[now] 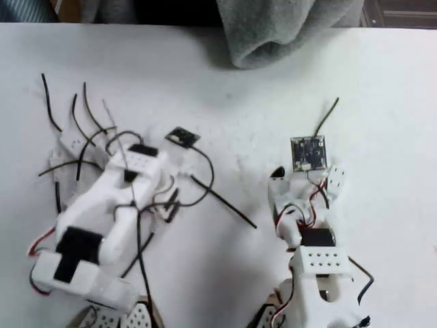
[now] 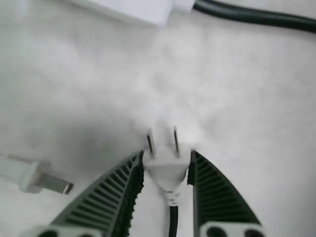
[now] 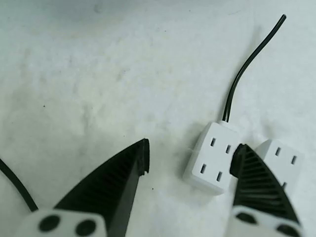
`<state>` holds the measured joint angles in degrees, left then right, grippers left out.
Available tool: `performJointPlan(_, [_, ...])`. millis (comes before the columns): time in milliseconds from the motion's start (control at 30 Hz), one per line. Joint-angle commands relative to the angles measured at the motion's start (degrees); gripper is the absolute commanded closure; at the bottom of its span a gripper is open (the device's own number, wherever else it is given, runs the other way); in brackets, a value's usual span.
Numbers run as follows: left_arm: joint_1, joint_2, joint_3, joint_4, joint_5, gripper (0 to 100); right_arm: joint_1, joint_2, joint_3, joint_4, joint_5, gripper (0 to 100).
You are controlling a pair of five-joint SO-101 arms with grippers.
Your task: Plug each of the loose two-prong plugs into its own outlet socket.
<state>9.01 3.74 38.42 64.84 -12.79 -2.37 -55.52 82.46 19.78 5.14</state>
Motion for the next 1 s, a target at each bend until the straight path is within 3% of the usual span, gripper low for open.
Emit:
performJointPlan(0, [0.04,8.04,-5.45,3.96,0.35,97,0.31,-0.84,-0.26,-1.1,0.53,72.6])
performJointPlan(300, [0.31,0.31,0.44,0.0,0.09,98,0.31,-0.92,-0.26,-1.1,0.53,72.6])
performJointPlan(533, [0.4,-17.27,10.2,-7.82,0.44,98,0.31,-0.92,-0.26,-1.27,0.53,72.6])
performJointPlan(767, [0.48,-35.65,12.4,-10.11,0.44,98,0.31,-0.92,-0.26,-1.27,0.53,72.6])
performJointPlan(967, [6.2,-46.73,12.66,-13.1,0.44,98,0.31,-0.92,-0.26,-1.36,0.53,72.6])
